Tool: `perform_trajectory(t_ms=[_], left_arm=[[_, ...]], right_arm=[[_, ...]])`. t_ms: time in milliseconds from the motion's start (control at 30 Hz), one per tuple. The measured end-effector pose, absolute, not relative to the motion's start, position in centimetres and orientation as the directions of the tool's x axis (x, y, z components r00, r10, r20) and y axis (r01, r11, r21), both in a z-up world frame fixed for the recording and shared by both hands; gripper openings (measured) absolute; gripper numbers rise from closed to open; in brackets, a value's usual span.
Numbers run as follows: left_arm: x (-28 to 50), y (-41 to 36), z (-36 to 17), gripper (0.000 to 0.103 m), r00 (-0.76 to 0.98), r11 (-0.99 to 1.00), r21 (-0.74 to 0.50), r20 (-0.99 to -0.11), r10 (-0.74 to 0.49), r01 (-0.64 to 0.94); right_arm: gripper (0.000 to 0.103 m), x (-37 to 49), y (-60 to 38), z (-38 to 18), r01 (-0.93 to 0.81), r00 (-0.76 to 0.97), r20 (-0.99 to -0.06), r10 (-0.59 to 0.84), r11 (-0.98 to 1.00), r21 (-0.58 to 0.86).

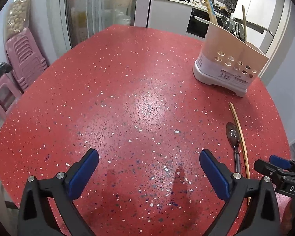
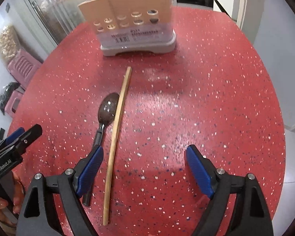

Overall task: Organize utensils
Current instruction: 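Move both grippers back over the last spoon and chopstick, then grasp the plain chopstick with the right gripper while the left grasps the dark spoon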

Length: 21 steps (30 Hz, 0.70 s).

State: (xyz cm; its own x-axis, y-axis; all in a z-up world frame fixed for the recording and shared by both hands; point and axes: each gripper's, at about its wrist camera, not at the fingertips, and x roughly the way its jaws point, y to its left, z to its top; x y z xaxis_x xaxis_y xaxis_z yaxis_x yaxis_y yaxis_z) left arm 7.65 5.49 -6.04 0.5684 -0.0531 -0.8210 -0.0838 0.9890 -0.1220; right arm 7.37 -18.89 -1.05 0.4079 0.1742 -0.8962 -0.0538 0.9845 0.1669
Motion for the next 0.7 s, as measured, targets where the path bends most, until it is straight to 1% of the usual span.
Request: perform_trajectory(t_ms=[200,467,567,700], left_arm=[[7.3,6.2,-8.1,0.103,0.562,0.988,-0.129,-0.825,-0.061,-0.082],[6.5,6.5,-9.1,0.103,0.556,0.99,-0.121,-0.829,-0.061,-0.07],[6.5,6.4,-9.4,0.103,0.556,0.99,-0.119,-0.829,-0.06,-0.07],[6.1,6.0,-8.9,0.103,0.557,0.991,-0.118,-0.828,-0.061,-0.067]], right_arm=[[0.088,6.9,-18.9,-1.3,-0.025,0.391,-0.912,0.126,0.992,0.126],[0.087,7.2,-17.8,-1.7,-0.037,0.379,-0.921,0.092,0.996,0.084],[0.083,7.7,-16.7,-1.6,-0.061,0.385,-0.919,0.084,0.996,0.066],[0.073,8.9,-15.8,-1.8,-0.076,0.38,-0.923,0.066,0.996,0.039]])
